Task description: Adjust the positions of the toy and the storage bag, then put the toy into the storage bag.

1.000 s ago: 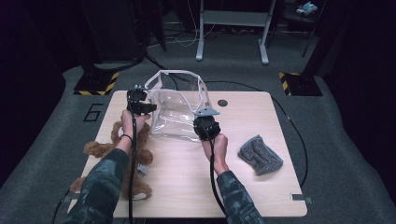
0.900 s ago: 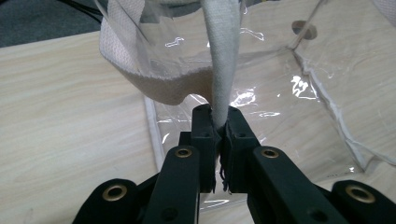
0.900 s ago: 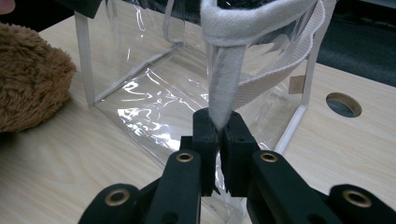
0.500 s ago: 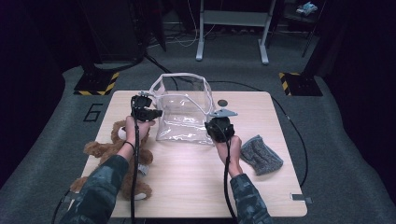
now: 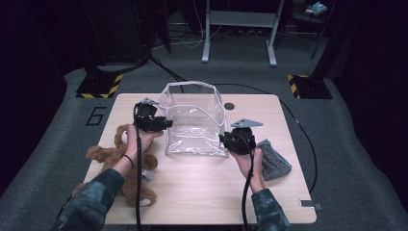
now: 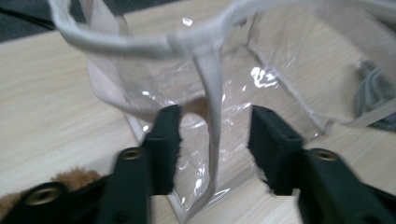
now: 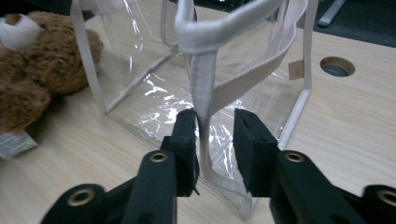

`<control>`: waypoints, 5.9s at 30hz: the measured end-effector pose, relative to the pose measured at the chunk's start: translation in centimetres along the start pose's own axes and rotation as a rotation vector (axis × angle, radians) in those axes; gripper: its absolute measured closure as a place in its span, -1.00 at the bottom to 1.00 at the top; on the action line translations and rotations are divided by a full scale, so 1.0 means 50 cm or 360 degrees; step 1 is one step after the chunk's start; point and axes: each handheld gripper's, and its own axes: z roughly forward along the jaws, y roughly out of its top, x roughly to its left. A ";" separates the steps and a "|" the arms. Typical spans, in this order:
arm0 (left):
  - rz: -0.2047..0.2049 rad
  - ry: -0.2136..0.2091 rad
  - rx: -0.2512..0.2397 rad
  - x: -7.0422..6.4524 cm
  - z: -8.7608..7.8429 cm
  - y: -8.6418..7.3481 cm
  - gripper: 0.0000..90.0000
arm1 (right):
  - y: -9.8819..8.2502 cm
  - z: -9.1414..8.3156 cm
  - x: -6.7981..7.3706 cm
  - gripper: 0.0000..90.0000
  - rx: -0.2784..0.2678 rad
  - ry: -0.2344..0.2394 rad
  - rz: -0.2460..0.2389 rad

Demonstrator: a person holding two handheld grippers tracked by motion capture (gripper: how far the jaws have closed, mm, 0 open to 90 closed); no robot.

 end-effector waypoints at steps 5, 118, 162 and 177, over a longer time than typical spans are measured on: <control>-0.0067 0.0060 -0.0078 0.014 -0.030 0.030 -0.25 | 0.022 -0.030 -0.008 0.15 -0.0051 0.0013 0.0009; -0.0349 0.0325 0.0092 0.143 -0.136 -0.121 -1.00 | -0.213 -0.085 -0.022 -1.00 0.0050 -0.0189 0.0157; -0.0462 0.0515 0.0332 0.147 -0.005 -0.277 -1.00 | -0.311 -0.011 0.002 -0.97 0.0180 -0.0164 0.0109; -0.0283 0.0519 0.0211 0.123 -0.022 -0.288 -0.19 | -0.311 -0.009 0.001 -0.90 0.0192 -0.0138 0.0098</control>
